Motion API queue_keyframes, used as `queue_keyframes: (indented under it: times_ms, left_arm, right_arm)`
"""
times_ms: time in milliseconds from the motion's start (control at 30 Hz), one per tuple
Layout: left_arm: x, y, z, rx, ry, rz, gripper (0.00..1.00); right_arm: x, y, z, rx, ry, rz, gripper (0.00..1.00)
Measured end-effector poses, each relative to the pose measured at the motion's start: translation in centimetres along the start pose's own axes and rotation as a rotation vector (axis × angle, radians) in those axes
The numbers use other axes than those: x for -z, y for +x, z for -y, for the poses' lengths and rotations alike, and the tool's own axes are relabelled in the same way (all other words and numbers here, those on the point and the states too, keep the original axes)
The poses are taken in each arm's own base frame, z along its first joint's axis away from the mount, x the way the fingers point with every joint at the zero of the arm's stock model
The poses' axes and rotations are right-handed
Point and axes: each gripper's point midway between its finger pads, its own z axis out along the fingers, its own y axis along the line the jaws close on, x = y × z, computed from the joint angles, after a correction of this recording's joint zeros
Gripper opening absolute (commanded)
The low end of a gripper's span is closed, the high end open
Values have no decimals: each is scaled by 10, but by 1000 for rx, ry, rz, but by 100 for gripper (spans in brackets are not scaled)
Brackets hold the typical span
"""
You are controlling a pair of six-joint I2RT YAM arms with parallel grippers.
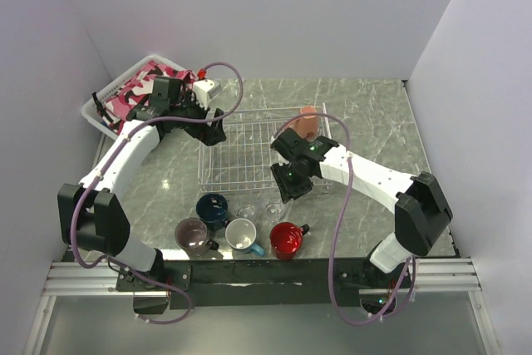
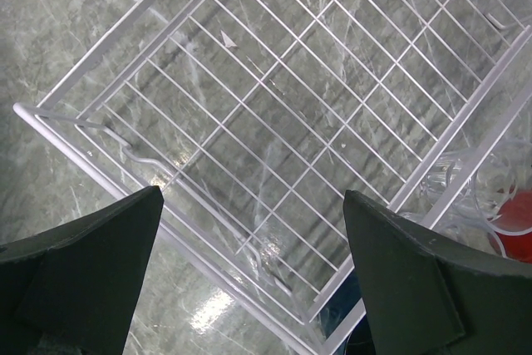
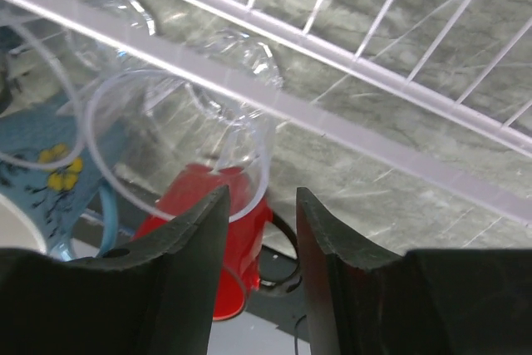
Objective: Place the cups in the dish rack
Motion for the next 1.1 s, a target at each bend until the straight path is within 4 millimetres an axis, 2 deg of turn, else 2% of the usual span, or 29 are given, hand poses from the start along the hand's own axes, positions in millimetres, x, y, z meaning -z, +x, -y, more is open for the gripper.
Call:
queue_keyframes:
  times_ms: [167,333,367,500,700,800,867,967,1100]
  left_arm:
    - [1,0,-2,5,-4,1,97]
    - [1,0,-2,12,-5,2,97]
    - [1,0,-2,14,-5,2,97]
    - [2,-1,-2,21,-7,3,97]
    - [7,-14,-3,9,-13,27,96]
    - [14,-33,-3,-5,-11,56,96]
    - [19,-54,-2,-15,0,92,96]
    - [28,-92,0,-3,39,167,97]
    - [40,-131,7,50,141,236,96]
  right_arm:
    - [-14,7,8,-3,25,-4,42]
    - [-28,14,14,-7,36,-10,33]
    - [-32,16,15,-10,39,-15,30]
    - [-38,16,18,-9,53,-19,0]
    - [-30,8,22,2,92,0,0]
    - [-11,-10,21,13,112,43,0]
    - [13,-24,15,23,111,81,0]
    - [60,-45,1,45,77,175,0]
    - [131,-79,-15,49,0,378,0]
